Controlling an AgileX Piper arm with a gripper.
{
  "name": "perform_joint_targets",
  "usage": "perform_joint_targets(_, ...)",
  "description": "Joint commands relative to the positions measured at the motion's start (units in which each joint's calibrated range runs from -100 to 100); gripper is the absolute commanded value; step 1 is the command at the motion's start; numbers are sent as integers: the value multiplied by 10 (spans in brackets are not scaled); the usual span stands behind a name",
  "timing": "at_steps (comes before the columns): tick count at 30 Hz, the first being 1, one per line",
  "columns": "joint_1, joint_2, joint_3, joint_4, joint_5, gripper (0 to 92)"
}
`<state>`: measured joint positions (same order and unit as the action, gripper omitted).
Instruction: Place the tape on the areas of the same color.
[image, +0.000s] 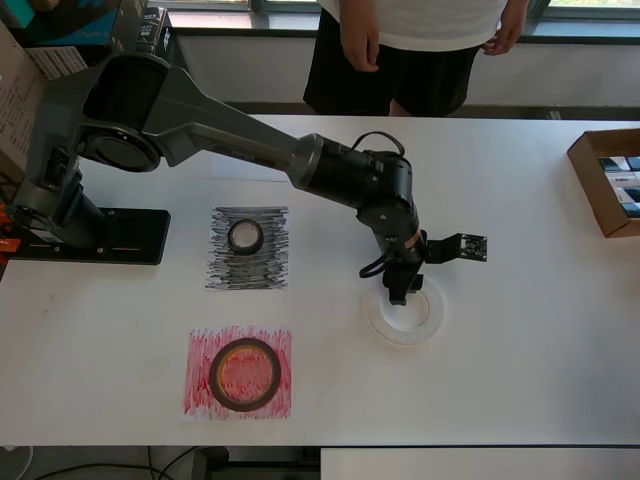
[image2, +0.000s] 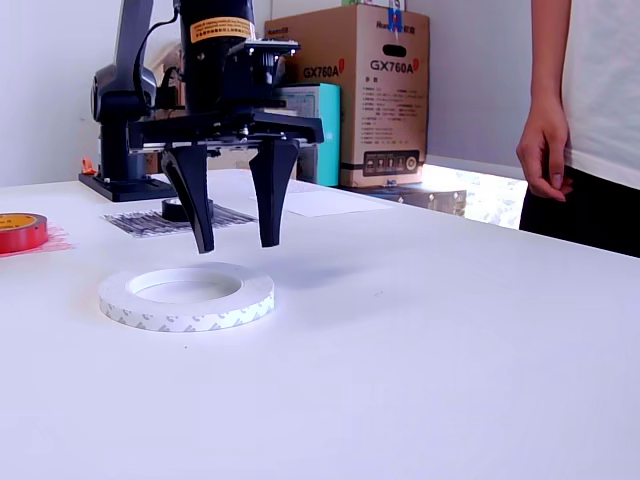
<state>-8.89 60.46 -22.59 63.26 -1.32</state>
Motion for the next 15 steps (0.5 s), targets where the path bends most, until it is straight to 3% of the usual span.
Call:
perform_joint_targets(1,4,8,-11,2,-2,569)
perform_joint_targets(15,5,36,-16,2,0,569)
